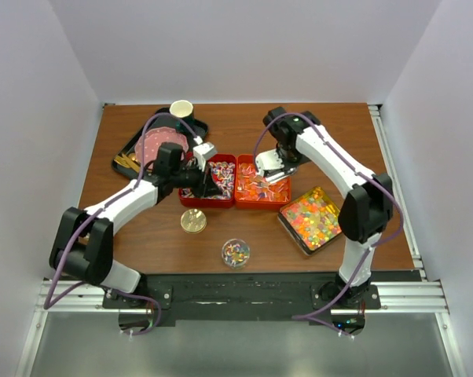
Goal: Pack the candies
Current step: Scoop the fake candies from the storage box.
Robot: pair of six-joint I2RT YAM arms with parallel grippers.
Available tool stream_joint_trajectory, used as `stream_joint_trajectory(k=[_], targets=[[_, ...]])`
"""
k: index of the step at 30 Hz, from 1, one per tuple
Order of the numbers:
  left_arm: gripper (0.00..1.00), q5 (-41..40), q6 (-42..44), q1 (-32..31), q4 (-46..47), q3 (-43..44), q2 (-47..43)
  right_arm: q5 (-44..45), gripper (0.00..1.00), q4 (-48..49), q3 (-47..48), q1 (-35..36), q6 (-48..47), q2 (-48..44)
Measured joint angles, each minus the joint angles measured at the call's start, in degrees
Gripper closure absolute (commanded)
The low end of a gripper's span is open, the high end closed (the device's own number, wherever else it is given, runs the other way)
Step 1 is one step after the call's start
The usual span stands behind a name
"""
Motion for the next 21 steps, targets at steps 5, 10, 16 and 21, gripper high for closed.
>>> stream_joint_trajectory(k=[5, 10, 16, 21], targets=[[1.0, 0.3, -7.2, -0.1, 6.6, -8.1, -2.3, 7.8, 1.0, 2.4, 0.0, 2.1, -6.0, 5.6], [1.0, 0.4, -11.2, -0.1, 11.6, -10.8, -2.8, 15.6, 1.0, 7.8, -1.0, 3.2, -11.8, 8.5], [1.0, 0.7, -14.6, -0.1, 16.1, -13.0, -1.9, 23.6, 1.0, 14.2, -1.3, 3.7, -16.3, 10.9], [1.0, 0.9, -16.7, -0.2, 18.9, -15.2, -0.5, 28.9, 1.0, 20.2, -3.3, 4.9, -18.9, 12.3]])
